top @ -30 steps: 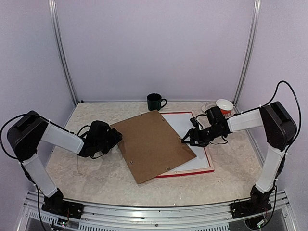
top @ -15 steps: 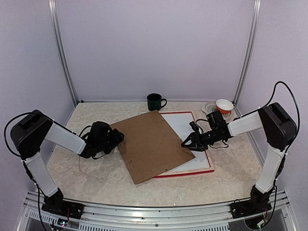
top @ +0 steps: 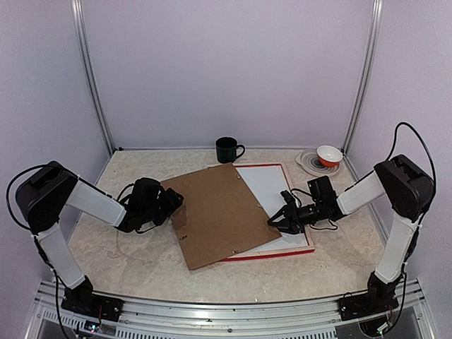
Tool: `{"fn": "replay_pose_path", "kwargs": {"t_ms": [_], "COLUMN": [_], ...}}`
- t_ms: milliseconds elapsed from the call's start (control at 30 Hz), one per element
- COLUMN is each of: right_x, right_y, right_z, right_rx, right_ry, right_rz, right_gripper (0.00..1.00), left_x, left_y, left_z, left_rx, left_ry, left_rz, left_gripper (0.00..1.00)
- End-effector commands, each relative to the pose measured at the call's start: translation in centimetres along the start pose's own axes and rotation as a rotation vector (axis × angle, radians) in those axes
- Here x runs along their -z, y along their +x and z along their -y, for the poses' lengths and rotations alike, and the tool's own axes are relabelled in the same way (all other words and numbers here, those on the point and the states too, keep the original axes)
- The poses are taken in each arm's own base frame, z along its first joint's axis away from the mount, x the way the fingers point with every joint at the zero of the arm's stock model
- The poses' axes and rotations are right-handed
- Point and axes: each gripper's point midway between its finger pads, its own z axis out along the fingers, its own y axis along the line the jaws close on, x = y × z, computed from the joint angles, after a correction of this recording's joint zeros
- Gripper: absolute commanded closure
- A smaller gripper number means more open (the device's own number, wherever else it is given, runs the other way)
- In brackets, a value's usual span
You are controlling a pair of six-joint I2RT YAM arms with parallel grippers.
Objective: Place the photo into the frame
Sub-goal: Move the backboard to the frame body.
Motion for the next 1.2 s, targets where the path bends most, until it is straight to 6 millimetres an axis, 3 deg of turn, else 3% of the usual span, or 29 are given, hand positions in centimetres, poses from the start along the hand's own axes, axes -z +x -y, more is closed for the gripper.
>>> {"fn": "replay_pose_path", "kwargs": {"t_ms": [0, 200, 333, 567, 800, 1167], "right_x": [0.2, -0.4, -1.0, -1.1, -0.9, 1.2], "right_y": [-0.2, -0.4, -0.2, 0.5, 1.6, 3.2], "right_z": [-1.3, -1.6, -2.6, -3.4, -3.7, -5.4], "right_rx": [0.006, 0.009, -0.003, -0.032, -0.064, -0.033], "right_ry": [-0.038, -0.019, -0.068, -0.144, -0.209, -0.273], "right_rz": [0.027, 0.017, -0.006, -0.009, -0.006, 0.064], "right_gripper": [0.58, 0.59, 0.69, 0.75, 1.0, 1.0], "left_x": [-0.1, -0.1, -0.1, 0.0, 0.1, 1.3], "left_y": [0.8, 0.8, 0.8, 1.2, 1.5, 0.8], "left_z": [-0.5, -0.2, 0.0, 0.3, 0.4, 1.5], "left_rx": [-0.002, 0.002, 0.003, -0.002, -0.001, -0.011], "left_ry": [0.003, 0.018, 0.026, 0.039, 0.05, 0.085], "left_rz": [-0.018, -0.017, -0.017, -0.021, -0.028, -0.012], "left_gripper": [0.22, 0.22, 0.22, 0.22, 0.22, 0.22]}}
